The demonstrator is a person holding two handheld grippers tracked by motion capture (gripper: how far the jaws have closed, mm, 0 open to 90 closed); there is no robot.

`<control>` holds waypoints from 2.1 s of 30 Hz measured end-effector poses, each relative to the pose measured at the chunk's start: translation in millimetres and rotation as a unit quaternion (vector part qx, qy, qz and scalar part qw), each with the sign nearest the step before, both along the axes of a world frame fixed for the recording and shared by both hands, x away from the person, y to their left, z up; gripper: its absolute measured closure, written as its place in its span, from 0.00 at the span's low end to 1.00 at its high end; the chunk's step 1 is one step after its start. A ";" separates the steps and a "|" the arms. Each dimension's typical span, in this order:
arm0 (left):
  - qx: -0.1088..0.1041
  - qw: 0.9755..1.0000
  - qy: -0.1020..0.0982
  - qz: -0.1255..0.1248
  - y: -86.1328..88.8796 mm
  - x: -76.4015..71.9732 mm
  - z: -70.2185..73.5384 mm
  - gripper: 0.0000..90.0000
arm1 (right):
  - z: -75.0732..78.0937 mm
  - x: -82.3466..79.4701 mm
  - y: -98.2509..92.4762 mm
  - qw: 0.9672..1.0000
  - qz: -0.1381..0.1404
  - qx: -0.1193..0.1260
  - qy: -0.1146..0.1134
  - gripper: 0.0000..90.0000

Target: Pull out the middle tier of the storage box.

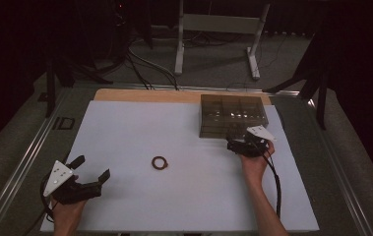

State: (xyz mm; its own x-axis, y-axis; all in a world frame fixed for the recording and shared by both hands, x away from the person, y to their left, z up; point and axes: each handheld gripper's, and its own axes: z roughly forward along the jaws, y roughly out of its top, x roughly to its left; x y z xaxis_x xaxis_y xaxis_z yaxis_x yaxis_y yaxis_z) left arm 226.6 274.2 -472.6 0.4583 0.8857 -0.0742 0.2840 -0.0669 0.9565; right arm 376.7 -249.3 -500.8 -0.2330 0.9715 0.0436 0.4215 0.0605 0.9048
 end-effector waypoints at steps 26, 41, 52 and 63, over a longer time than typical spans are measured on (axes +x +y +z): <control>0.000 1.000 -0.001 0.000 0.6 0.0 0.2 0.01 | -7.9 0.1 24.2 0.999 -0.033 -0.006 0.004 0.52; 0.000 1.000 0.001 0.000 0.2 0.3 -0.4 0.01 | -11.8 2.4 29.4 0.998 -0.058 -0.012 0.007 0.55; -0.001 1.000 0.001 0.001 0.2 0.5 -0.5 0.01 | -12.6 3.0 31.2 0.997 -0.072 -0.014 0.004 0.55; 0.001 1.000 0.000 0.001 0.5 0.1 -0.2 0.01 | -13.1 2.7 34.4 0.996 -0.087 -0.017 0.001 0.61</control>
